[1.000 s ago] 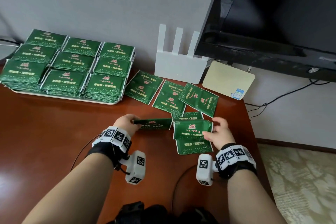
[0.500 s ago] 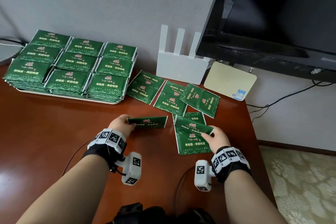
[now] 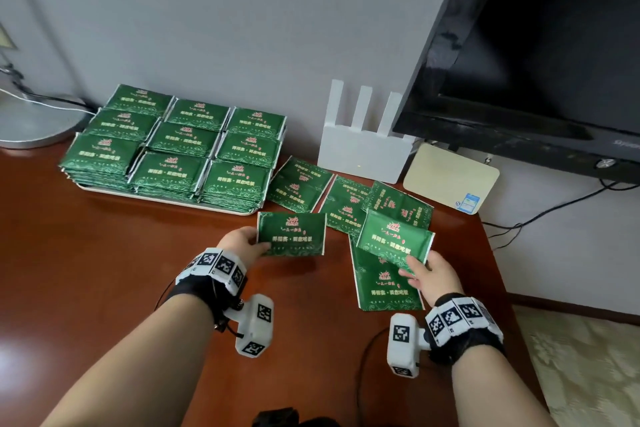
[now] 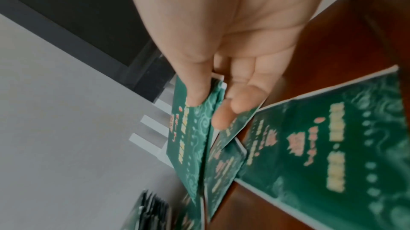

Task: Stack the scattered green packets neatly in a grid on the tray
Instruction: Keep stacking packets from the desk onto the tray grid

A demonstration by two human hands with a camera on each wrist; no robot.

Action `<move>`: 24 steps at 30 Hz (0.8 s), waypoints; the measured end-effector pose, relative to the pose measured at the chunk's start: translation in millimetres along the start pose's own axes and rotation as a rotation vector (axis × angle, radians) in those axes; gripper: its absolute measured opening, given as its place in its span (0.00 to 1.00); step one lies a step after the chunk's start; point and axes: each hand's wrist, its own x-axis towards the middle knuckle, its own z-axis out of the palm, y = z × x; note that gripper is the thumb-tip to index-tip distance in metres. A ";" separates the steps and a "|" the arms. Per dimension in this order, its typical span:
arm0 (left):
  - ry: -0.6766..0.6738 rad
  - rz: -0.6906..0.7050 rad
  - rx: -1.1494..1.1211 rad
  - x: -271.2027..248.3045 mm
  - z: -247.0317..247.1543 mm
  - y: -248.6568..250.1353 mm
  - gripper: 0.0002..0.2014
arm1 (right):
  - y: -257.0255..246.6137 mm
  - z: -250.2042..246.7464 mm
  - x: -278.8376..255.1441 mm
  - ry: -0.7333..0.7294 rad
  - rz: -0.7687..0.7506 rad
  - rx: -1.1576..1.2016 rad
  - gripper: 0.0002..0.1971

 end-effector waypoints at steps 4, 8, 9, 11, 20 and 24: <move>0.009 0.051 -0.106 -7.6 -39.3 -23.6 0.19 | -24.9 22.6 -16.4 -0.005 -0.017 0.119 0.06; 0.077 0.054 -0.170 -6.7 -90.0 -54.1 0.22 | -59.0 59.1 -34.5 -0.033 -0.072 0.132 0.04; 0.096 0.050 -0.154 -7.0 -103.5 -60.7 0.22 | -68.2 69.4 -39.4 -0.046 -0.086 0.119 0.04; 0.130 0.036 -0.128 -5.9 -129.7 -72.9 0.23 | -84.9 90.2 -46.9 -0.070 -0.119 0.056 0.04; 0.162 0.025 0.062 27.1 -220.4 -109.6 0.23 | -148.8 168.7 -44.7 -0.142 -0.129 0.025 0.12; 0.152 0.034 0.076 48.4 -238.8 -117.1 0.23 | -169.0 196.8 -35.0 -0.140 -0.120 0.021 0.18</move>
